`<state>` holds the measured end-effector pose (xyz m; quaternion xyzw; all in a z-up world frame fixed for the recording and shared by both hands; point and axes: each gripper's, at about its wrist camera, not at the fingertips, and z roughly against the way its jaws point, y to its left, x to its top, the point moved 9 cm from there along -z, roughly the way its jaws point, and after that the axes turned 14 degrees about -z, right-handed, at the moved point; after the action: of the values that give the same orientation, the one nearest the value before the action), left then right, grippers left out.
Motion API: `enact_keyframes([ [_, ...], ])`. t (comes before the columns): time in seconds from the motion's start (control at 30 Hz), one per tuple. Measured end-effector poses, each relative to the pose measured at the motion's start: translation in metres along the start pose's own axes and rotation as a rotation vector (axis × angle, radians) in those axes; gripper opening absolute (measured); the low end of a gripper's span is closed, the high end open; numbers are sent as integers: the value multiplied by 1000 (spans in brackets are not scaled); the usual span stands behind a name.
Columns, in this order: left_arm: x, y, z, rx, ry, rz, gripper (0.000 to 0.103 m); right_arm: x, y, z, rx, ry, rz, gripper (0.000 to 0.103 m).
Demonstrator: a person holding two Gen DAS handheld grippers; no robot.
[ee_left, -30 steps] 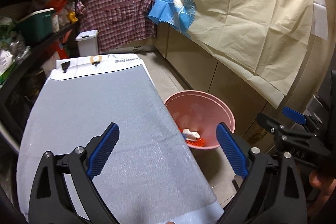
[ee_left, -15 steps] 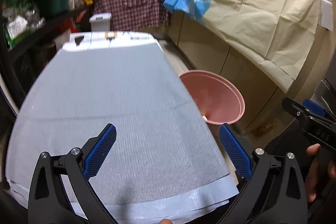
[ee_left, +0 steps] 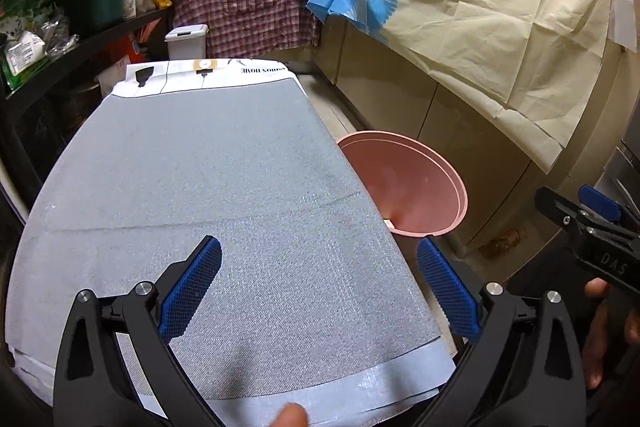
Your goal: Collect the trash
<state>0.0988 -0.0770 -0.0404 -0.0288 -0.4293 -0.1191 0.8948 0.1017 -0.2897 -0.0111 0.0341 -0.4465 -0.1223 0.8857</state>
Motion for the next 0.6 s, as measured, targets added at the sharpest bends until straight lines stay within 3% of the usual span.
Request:
enact_keyframes([
  [0.6,2,0,1,-2,-12,10,95,-1,2,0,0,-1,3,96],
])
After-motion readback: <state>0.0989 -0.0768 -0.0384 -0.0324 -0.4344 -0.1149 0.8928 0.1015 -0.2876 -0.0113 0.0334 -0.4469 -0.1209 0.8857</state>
